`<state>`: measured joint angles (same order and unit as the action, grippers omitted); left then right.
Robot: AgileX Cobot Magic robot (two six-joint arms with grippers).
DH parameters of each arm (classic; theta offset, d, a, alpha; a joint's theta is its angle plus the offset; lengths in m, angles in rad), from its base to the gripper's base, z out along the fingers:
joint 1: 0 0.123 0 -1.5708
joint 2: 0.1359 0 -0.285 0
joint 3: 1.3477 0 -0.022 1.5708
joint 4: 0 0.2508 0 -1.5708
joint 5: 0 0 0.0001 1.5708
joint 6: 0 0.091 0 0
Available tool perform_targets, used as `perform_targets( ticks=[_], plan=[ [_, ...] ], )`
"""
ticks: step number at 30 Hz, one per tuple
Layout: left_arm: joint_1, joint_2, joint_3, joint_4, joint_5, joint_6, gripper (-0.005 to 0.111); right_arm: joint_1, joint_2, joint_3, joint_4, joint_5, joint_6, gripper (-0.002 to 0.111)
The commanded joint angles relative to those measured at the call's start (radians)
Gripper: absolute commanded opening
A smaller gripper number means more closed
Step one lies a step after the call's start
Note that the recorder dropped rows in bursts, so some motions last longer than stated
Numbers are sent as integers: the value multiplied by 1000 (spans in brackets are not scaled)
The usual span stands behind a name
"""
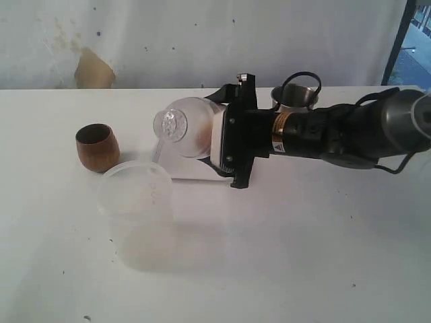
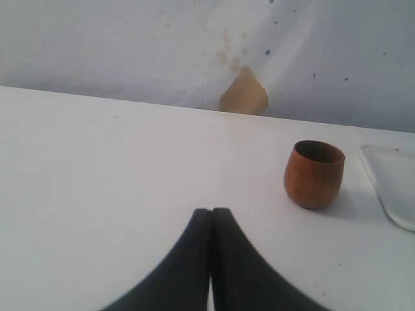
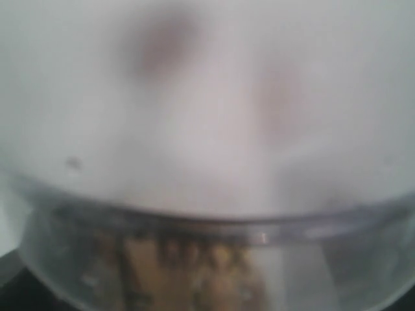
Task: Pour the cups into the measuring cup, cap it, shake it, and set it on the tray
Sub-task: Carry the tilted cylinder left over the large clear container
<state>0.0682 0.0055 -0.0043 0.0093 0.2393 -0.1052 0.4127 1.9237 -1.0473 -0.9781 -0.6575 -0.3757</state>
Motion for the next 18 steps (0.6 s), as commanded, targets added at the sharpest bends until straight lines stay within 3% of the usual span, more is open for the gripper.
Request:
perform_targets(
  ticks=[1,8,18],
  plan=[
    [0,-6,4,-1,-7,-3,0,6,-12,-28,21,-25,-46,0],
    [0,-6,4,-1,-7,-3,0,39,-12,-79,36,108,-48,0],
    [0,-6,4,-1,-7,-3,0,69,-12,-97,36,107,-140,0]
  ],
)
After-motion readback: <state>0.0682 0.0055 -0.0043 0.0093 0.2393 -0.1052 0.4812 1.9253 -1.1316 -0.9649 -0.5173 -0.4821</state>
